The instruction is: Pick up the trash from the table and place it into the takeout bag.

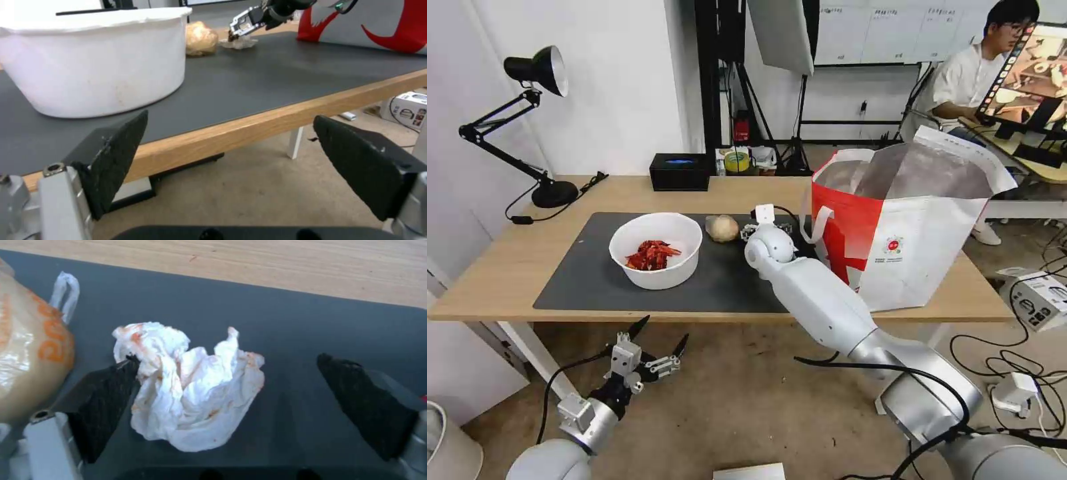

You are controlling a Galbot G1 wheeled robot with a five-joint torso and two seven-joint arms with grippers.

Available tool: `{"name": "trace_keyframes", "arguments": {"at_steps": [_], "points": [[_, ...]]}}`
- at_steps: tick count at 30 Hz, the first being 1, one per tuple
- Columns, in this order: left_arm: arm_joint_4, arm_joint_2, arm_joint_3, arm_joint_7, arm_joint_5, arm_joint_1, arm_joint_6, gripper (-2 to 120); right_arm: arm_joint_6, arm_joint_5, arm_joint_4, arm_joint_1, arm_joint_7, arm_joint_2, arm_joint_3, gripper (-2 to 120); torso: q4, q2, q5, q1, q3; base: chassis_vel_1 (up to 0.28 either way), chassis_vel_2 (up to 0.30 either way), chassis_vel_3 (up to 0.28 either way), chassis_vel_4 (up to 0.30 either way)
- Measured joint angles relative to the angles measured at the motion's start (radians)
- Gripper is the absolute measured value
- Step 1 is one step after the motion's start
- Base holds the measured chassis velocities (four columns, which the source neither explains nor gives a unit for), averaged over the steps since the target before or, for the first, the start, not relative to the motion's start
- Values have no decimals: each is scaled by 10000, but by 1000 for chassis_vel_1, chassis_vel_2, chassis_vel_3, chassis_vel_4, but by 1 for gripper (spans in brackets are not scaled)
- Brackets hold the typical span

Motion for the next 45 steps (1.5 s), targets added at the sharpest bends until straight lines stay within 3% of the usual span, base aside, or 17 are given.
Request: {"name": "trace_keyframes", "arguments": {"at_steps": [8,15,19,29,45], "points": [[-1,-60,81,0,53,-4,-4,100,0,211,-32,-72,-29,-53,7,78,0,0,0,0,0,0,0,0,0],[-44,-120,29,-2,104,125,-105,100,7,231,-48,-135,-27,4,32,48,2,1,0,0,-1,0,0,0,0],[-44,-149,58,-3,117,100,-120,100,7,232,-57,-141,-22,27,37,39,2,1,1,-1,-1,0,0,0,0],[38,-115,251,-6,121,-101,-120,100,76,189,-56,-206,-14,22,72,1,0,1,0,0,0,0,0,0,0],[56,-156,292,-13,151,-186,-120,100,624,-291,2452,-716,1080,-729,-197,0,0,0,-1,0,1,0,0,0,0]]}}
